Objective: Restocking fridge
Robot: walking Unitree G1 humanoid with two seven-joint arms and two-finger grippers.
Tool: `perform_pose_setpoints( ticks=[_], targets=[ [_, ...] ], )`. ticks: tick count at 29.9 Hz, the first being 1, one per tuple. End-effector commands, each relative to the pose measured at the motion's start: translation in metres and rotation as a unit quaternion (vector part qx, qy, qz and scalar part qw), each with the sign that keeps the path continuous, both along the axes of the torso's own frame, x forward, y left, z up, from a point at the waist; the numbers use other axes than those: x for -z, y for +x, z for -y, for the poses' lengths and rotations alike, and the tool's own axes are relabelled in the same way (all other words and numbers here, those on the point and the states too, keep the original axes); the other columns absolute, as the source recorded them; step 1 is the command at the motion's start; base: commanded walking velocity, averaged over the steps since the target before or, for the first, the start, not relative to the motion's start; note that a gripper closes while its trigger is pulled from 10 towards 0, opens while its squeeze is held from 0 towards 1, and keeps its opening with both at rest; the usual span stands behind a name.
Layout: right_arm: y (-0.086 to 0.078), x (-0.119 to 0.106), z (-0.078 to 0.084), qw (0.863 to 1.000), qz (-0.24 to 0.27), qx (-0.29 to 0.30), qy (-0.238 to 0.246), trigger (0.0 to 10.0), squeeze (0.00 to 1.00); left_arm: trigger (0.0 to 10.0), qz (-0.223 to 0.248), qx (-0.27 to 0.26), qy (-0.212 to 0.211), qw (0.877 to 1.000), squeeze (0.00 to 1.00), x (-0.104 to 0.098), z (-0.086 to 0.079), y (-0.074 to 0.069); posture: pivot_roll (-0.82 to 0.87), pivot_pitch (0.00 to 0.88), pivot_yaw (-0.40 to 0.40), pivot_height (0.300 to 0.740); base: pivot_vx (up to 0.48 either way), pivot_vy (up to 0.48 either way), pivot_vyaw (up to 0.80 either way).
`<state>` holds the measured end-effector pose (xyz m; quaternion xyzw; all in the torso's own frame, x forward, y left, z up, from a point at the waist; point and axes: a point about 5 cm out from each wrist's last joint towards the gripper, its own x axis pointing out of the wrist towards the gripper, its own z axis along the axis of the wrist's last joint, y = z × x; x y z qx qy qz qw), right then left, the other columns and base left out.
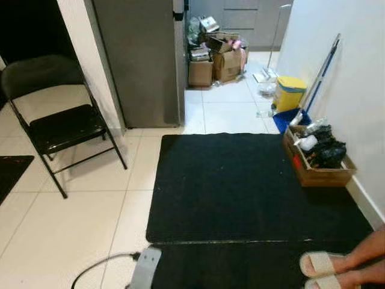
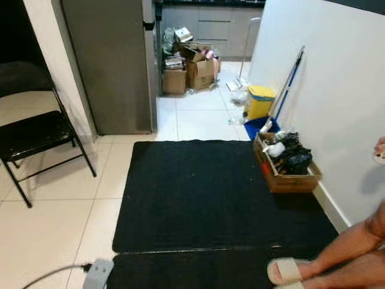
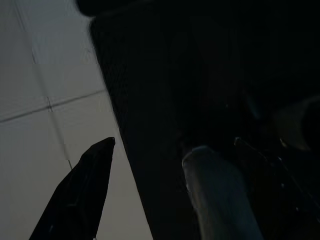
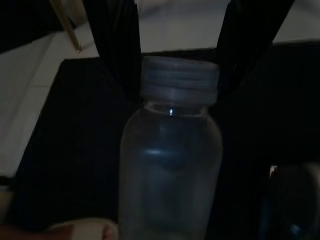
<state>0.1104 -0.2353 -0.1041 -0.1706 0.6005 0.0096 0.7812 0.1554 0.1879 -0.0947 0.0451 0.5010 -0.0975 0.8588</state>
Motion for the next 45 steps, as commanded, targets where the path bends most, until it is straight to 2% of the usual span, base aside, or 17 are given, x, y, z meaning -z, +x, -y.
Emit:
perform_pose_setpoints(
  ticks=[1, 10, 15, 20, 41, 45],
  targets=[
    [-0.0015, 0.0005, -0.0003, 1.000, -0.002, 0.005, 0.002, 10.0, 0.00, 10.0, -0.005, -0.005, -0.010, 1.000, 0.00, 0.0008, 0.0036, -0.0006, 0.01, 0.000, -0.010, 0.740, 0.000, 0.000, -0.77],
    [-0.0012, 0.0008, -0.0017, 1.000, -0.001, 0.006, 0.003, 10.0, 0.00, 10.0, -0.005, -0.012, -0.013, 1.000, 0.00, 0.0013, 0.0043, -0.0017, 0.01, 0.000, -0.011, 0.740, 0.000, 0.000, -0.77],
    [-0.0014, 0.0007, -0.0015, 1.000, 0.003, 0.012, 0.003, 10.0, 0.00, 10.0, -0.003, -0.023, -0.018, 1.000, 0.00, 0.0016, 0.0047, -0.0024, 0.01, 0.000, -0.015, 0.740, 0.000, 0.000, 0.00],
    [-0.0012, 0.0007, -0.0017, 1.000, 0.003, 0.009, 0.003, 10.0, 0.00, 10.0, -0.003, -0.010, -0.021, 1.000, 0.00, 0.0016, 0.0065, -0.0025, 0.02, 0.000, -0.018, 0.740, 0.000, 0.000, 0.00],
    [-0.0005, 0.0009, -0.0031, 1.000, -0.001, -0.007, 0.002, 10.0, 0.00, 10.0, -0.007, 0.009, -0.027, 1.000, 0.00, 0.0031, 0.0130, -0.0055, 0.02, 0.000, -0.026, 0.740, 0.388, 0.000, 0.00],
    [-0.0011, 0.0011, -0.0035, 1.000, -0.003, -0.003, 0.004, 10.0, 0.00, 10.0, -0.008, 0.010, -0.027, 1.000, 0.00, 0.0032, 0.0131, -0.0058, 0.02, 0.000, -0.025, 0.740, 0.401, 0.000, -0.80]
  ],
)
